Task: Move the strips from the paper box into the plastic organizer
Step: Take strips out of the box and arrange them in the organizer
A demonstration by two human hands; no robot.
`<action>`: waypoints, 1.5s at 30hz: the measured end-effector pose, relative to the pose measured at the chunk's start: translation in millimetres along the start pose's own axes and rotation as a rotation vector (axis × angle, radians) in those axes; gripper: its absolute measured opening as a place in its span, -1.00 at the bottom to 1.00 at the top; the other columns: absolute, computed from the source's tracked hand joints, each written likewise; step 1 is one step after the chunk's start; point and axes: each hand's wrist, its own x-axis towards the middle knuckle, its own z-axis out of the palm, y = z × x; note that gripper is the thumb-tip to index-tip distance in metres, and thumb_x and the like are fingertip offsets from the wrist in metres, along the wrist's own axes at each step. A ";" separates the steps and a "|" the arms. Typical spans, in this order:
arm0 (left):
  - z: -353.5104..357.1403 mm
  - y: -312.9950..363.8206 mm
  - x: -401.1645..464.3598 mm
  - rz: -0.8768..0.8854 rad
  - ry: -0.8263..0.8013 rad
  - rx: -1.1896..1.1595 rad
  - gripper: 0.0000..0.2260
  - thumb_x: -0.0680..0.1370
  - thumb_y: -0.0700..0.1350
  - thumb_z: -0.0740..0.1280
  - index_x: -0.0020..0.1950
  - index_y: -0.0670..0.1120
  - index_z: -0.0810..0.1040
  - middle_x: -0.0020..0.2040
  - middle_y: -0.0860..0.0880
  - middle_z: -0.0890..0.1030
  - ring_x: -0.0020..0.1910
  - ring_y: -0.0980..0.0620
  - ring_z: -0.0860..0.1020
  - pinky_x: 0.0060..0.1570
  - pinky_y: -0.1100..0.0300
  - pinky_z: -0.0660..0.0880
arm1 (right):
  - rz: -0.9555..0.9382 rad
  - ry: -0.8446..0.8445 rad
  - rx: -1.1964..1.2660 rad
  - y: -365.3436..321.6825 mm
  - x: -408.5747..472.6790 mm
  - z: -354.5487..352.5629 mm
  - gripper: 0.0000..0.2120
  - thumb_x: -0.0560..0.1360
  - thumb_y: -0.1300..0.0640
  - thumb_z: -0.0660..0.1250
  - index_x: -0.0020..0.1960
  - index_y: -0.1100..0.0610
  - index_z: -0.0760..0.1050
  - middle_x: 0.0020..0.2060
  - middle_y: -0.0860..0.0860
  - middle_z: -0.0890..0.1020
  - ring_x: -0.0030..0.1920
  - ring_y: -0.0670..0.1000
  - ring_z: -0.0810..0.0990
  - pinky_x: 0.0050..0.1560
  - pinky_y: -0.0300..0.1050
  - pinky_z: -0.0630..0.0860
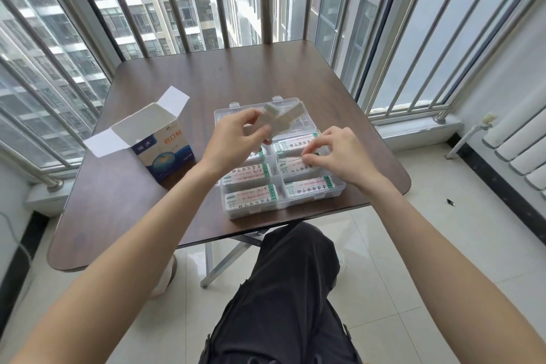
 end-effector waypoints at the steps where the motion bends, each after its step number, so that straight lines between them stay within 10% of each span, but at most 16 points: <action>1: 1.6 1.5 0.4 0.006 -0.008 0.009 -0.88 0.53 -0.18 0.35 0.04 -0.02 0.57 -0.10 0.05 0.64 -0.24 0.12 0.65 -0.25 0.23 0.60 | 0.004 -0.016 -0.027 0.7 0.8 -0.6 -0.91 0.41 -0.04 0.44 -0.12 -0.05 0.66 -0.05 -0.01 0.53 0.06 0.00 0.38 0.10 -0.08 0.35; 10: 19.9 7.8 6.7 -0.017 -0.102 -0.030 -0.82 0.50 -0.24 0.38 0.10 -0.15 0.57 -0.09 -0.08 0.66 -0.24 0.03 0.65 -0.24 0.18 0.59 | 0.187 0.028 0.821 -3.3 -3.5 -16.1 -0.78 0.62 0.03 0.16 0.03 0.10 0.53 -0.26 0.06 0.60 -0.43 -0.08 0.53 -0.45 -0.27 0.46; 19: 36.8 12.4 6.0 0.113 -0.199 0.154 -0.71 0.61 -0.29 0.17 0.31 -0.14 0.44 0.06 0.00 0.56 -0.15 0.30 0.57 -0.08 0.28 0.56 | 0.169 -0.005 0.951 4.0 -0.8 -15.0 -0.86 0.58 0.25 0.24 0.06 0.19 0.57 -0.20 0.10 0.60 -0.37 -0.09 0.62 -0.34 -0.29 0.56; 25: 44.3 13.4 6.2 0.436 -0.171 0.600 -0.59 0.57 -0.31 0.17 0.41 -0.07 0.38 0.08 -0.10 0.58 -0.19 -0.05 0.60 -0.15 0.11 0.51 | 0.140 -0.058 1.010 9.3 -1.2 -21.6 -0.83 0.52 0.16 0.33 0.03 0.25 0.57 -0.15 0.12 0.65 -0.19 -0.01 0.66 -0.07 -0.22 0.60; 28: 47.7 13.3 3.3 0.527 -0.202 0.768 -0.54 0.56 -0.32 0.20 0.46 -0.10 0.31 0.09 -0.14 0.55 -0.23 -0.17 0.56 -0.32 0.06 0.47 | 0.136 -0.028 0.978 11.5 -1.1 -21.2 -0.79 0.50 0.14 0.37 0.02 0.29 0.57 -0.16 0.12 0.65 -0.17 0.00 0.66 -0.02 -0.19 0.60; 32: 41.7 9.5 -1.9 0.383 -0.260 0.582 -0.62 0.61 -0.05 0.21 0.42 -0.07 0.34 0.23 -0.02 0.54 0.07 0.03 0.56 0.03 0.11 0.50 | 0.099 -0.053 0.821 17.3 -0.8 -22.6 -0.91 0.43 0.29 0.42 -0.06 0.24 0.61 -0.18 0.09 0.66 -0.16 -0.05 0.65 -0.01 -0.26 0.56; 39: 26.0 -2.6 3.6 0.239 -0.177 0.693 -0.82 0.53 0.07 0.32 0.02 0.03 0.62 0.01 0.05 0.48 0.03 0.08 0.39 0.01 0.17 0.37 | -0.011 -0.130 0.464 14.6 -0.5 -18.6 -0.80 0.38 0.35 0.41 -0.14 0.07 0.63 -0.09 0.03 0.65 -0.07 0.03 0.64 -0.01 -0.16 0.59; 45: 31.3 -0.2 2.8 0.274 -0.237 0.873 -0.74 0.48 0.20 0.32 0.02 0.08 0.64 -0.01 0.08 0.46 0.02 0.10 0.36 -0.13 0.24 0.23 | -0.154 -0.106 0.195 7.4 0.3 -11.3 -0.86 0.38 0.29 0.42 -0.11 0.10 0.63 -0.19 -0.12 0.55 -0.19 -0.22 0.50 -0.19 -0.54 0.32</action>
